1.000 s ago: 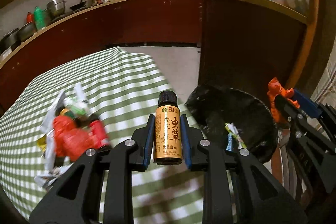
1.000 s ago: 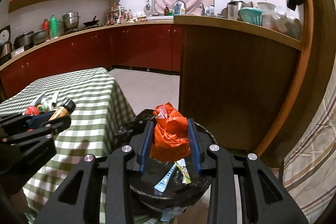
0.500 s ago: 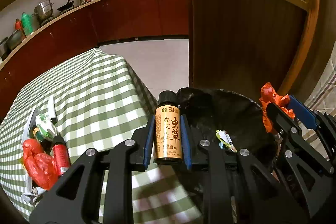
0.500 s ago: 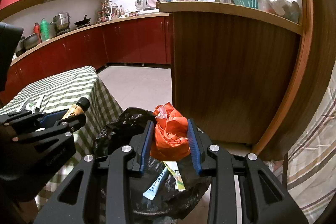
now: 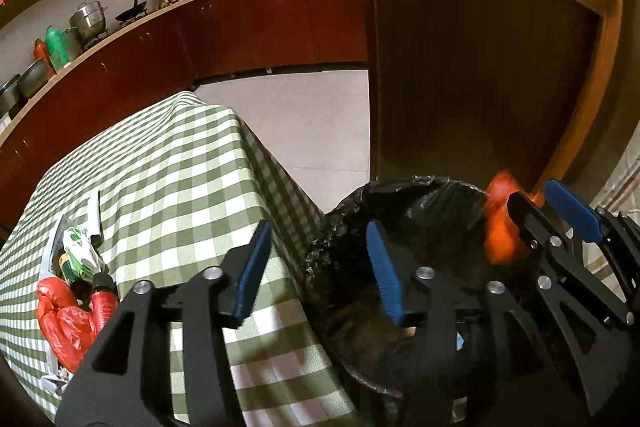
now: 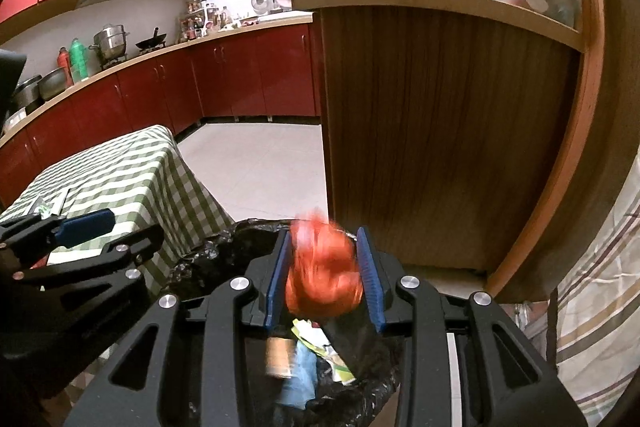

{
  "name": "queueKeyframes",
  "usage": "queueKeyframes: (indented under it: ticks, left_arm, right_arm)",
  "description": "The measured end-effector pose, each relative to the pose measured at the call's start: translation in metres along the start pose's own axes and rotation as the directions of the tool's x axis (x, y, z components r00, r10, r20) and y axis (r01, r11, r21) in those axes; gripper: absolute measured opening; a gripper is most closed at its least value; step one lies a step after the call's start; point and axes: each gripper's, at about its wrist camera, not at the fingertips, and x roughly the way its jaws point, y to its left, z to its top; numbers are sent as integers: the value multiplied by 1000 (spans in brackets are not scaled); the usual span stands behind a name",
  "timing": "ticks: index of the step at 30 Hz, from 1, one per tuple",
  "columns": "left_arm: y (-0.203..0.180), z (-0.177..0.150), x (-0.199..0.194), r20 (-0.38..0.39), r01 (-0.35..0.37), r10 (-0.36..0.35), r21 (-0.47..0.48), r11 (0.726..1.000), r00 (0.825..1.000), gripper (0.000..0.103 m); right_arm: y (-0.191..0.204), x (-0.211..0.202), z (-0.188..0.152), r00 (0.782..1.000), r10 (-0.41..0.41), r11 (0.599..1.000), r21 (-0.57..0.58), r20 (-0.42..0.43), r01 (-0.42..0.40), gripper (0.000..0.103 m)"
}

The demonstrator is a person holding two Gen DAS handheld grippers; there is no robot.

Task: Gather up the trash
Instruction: 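Carry the bag and bottle over the bin and open both tools, then move both tools back to the table and grasp the red bag with the right tool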

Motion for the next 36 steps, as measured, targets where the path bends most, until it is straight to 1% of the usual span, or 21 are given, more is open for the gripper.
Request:
queueKeyframes:
  ticks: [2, 4, 8, 11, 13, 17, 21, 25, 31, 36]
  left_arm:
    - [1, 0, 0, -2, -1, 1, -6, 1000, 1000, 51]
    - [3, 0, 0, -3, -2, 2, -15, 1000, 1000, 52]
    - [8, -2, -5, 5, -8, 8, -17, 1000, 1000, 54]
    - [11, -4, -9, 12, -12, 12, -20, 1000, 1000, 58]
    - [16, -6, -14, 20, -18, 18, -25, 1000, 1000, 58]
    - [31, -12, -24, 21, -34, 35, -45, 998, 999, 58]
    - [54, -19, -36, 27, -56, 58, -63, 996, 998, 60]
    - [78, -30, -51, 30, -97, 100, -83, 992, 995, 63]
    - [123, -48, -70, 11, -156, 158, -128, 980, 987, 63]
    - [169, -66, -90, -8, -215, 218, -190, 958, 976, 64]
  right_arm:
    - [-2, 0, 0, 1000, 0, 1000, 3, -3, 0, 35]
    - [-3, -1, 0, 1000, -3, 1000, 4, 0, 3, 41]
    - [-3, -3, -1, 1000, -7, 1000, 2, 1, 7, 44]
    - [-1, -5, 0, 1000, -9, 1000, 1, 0, 9, 51]
    - [1, -7, -1, 1000, -12, 1000, -3, 3, 12, 57]
    - [9, -15, 0, 1000, -21, 1000, -17, 15, 21, 64]
    - [22, -21, 0, 1000, 3, 1000, -26, 20, -3, 69]
    - [43, -26, -1, 999, 39, 998, -45, 10, -39, 73]
    - [84, -33, -3, 996, 88, 990, -111, -4, -88, 74]
    - [120, -42, -4, 990, 138, 977, -165, -8, -137, 74]
